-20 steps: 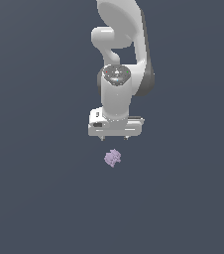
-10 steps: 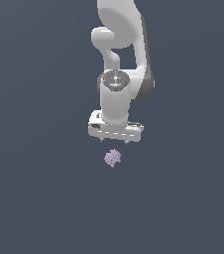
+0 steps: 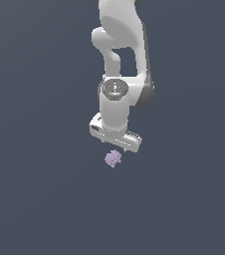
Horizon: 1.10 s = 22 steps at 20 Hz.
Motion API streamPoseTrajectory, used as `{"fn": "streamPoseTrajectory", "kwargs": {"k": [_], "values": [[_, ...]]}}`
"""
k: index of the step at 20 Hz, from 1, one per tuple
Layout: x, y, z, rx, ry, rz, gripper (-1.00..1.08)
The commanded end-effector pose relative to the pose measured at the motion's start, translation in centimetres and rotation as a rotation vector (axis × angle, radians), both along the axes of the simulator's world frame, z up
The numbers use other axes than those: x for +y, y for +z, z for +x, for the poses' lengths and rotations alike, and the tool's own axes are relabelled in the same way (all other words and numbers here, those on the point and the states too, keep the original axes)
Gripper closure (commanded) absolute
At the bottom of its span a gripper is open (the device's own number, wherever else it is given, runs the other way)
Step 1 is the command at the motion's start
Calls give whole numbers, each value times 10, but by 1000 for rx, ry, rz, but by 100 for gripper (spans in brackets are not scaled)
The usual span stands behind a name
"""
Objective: Pick up the object and move it to a goal position.
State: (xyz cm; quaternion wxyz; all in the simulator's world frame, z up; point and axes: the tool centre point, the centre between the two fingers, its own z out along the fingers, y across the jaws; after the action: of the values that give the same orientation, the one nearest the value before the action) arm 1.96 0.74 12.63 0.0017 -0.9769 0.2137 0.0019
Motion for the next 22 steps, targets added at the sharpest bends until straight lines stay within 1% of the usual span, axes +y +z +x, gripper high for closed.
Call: {"fn": "streamPoseTrajectory", "kwargs": {"k": [1, 7, 12, 17, 22], "values": [[-1, -5, 3, 0, -74, 0, -92], [-2, -15, 8, 0, -241, -1, -92], [-3, -22, 12, -1, -347, -3, -92], [-3, -26, 14, -2, -416, -4, -92], [-4, -28, 16, -2, -449, -5, -92]]}}
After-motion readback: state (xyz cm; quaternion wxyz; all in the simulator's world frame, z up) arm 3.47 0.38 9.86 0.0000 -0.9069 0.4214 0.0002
